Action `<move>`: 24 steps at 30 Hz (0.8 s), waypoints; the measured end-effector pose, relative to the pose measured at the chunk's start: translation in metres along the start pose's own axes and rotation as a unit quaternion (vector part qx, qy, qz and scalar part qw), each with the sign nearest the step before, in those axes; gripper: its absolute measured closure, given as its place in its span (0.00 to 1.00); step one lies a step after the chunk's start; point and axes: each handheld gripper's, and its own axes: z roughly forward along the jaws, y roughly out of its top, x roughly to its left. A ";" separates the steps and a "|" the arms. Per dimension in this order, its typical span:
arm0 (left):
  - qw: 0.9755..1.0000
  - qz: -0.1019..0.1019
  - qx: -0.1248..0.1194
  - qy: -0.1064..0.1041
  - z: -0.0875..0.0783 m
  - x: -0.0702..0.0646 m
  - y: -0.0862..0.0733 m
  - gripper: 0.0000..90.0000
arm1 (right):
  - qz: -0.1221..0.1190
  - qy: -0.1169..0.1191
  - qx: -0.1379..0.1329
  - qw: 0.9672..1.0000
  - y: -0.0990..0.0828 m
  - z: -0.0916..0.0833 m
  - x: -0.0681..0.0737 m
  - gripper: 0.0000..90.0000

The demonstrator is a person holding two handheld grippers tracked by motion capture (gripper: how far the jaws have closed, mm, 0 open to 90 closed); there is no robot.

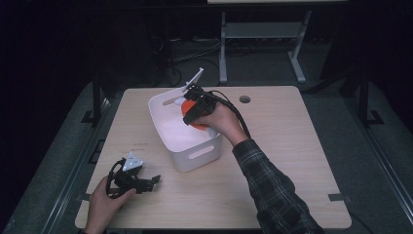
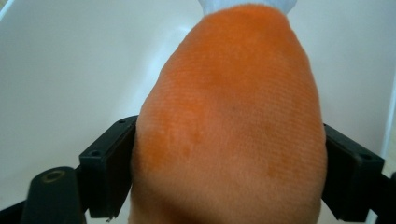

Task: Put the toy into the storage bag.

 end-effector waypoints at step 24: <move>1.000 0.000 0.001 0.000 0.000 0.000 0.000 0.14 | -0.014 0.006 -0.055 0.998 -0.031 -0.042 -0.011 0.12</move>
